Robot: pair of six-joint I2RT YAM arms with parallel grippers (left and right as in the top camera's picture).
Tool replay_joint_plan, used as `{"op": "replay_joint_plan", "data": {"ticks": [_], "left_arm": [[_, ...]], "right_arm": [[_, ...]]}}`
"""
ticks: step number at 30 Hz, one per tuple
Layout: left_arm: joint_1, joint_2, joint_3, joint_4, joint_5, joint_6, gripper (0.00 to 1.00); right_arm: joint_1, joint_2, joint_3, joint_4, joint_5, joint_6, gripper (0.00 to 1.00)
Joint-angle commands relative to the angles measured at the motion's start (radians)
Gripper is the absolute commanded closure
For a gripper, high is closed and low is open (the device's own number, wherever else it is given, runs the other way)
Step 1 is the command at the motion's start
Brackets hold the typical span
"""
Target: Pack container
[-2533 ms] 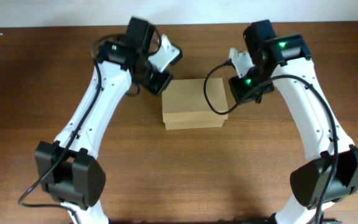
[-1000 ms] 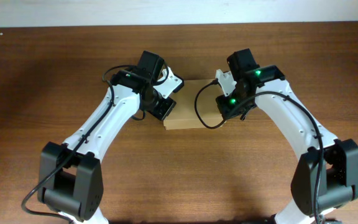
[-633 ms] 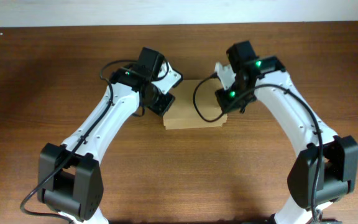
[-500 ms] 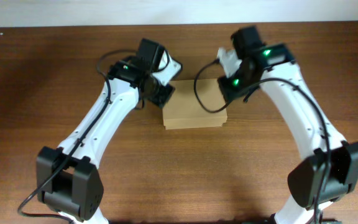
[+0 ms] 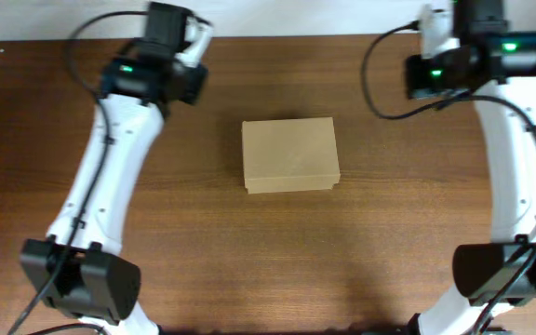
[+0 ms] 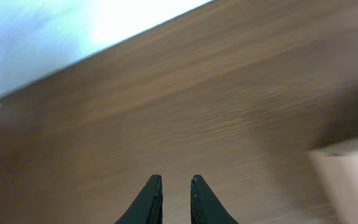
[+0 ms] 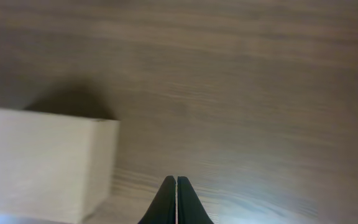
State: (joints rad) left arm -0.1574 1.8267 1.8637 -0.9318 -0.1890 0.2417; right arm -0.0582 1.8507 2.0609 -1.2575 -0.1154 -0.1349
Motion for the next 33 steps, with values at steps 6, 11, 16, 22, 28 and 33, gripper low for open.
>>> {"op": "replay_joint_plan", "data": {"ticks": [6,11,16,22,28,33], "left_arm": [[0.227,-0.02,0.017,-0.052,0.173,0.009,0.84],[0.253,-0.02,0.017,-0.058,0.182,0.006,0.56],[0.252,-0.02,0.017,-0.057,0.183,0.005,0.07],[0.252,-0.02,0.017,-0.057,0.183,0.006,0.0],[0.252,-0.02,0.016,-0.057,0.183,0.006,0.0],[0.252,-0.02,0.017,-0.057,0.183,0.006,0.0]], "right_arm": [[-0.12,-0.008,0.018,-0.023,0.011,-0.019,0.96],[-0.133,-0.003,0.017,-0.066,0.011,-0.026,0.95],[-0.133,-0.003,0.017,-0.087,0.012,-0.026,0.37],[-0.133,-0.003,0.017,-0.086,0.012,-0.026,0.01],[-0.133,-0.003,0.017,-0.086,0.012,-0.026,0.01],[-0.133,-0.003,0.017,-0.086,0.012,-0.026,0.01]]}}
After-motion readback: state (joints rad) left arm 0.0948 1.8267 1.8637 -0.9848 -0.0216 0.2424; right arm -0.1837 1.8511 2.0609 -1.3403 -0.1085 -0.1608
